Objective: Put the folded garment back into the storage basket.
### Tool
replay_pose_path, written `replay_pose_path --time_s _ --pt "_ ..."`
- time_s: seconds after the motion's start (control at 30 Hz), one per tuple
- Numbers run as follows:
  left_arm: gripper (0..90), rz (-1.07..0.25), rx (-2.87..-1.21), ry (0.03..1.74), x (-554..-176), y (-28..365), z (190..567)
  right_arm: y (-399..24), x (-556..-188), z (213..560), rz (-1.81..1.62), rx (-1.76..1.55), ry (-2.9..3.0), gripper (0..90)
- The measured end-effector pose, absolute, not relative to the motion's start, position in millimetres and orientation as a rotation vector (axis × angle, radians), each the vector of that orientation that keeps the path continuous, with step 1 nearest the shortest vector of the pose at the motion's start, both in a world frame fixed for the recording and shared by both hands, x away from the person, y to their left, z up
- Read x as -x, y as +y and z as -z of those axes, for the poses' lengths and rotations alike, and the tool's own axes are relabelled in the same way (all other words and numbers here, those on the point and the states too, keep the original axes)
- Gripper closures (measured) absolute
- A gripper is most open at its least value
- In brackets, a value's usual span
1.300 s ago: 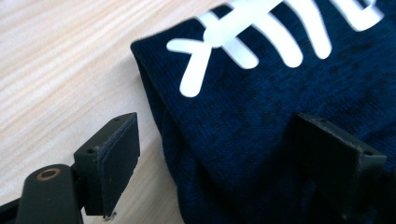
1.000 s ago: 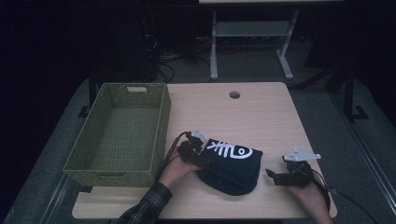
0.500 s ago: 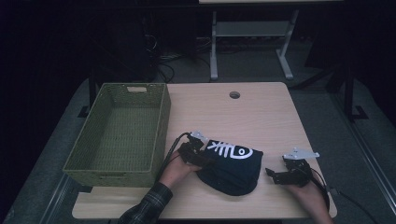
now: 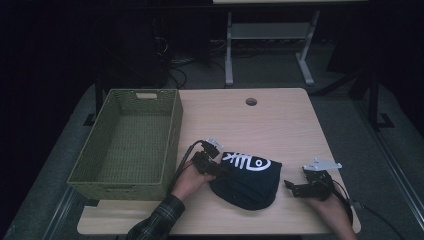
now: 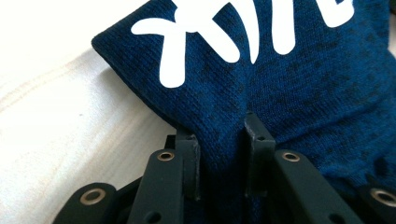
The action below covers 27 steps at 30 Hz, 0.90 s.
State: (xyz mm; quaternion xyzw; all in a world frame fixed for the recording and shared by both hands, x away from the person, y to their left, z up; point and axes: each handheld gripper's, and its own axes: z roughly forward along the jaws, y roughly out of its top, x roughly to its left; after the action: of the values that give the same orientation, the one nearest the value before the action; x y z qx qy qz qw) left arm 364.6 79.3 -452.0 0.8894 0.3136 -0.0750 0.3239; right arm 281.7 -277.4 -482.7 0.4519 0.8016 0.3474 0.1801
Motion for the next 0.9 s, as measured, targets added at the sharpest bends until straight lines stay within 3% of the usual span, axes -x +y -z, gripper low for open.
replay_pose_path --time_s 0.9 --pt "73.4 0.111 -2.425 0.735 -352.8 74.8 374.3 -277.4 -281.6 482.6 -0.982 -1.283 2.266 11.3"
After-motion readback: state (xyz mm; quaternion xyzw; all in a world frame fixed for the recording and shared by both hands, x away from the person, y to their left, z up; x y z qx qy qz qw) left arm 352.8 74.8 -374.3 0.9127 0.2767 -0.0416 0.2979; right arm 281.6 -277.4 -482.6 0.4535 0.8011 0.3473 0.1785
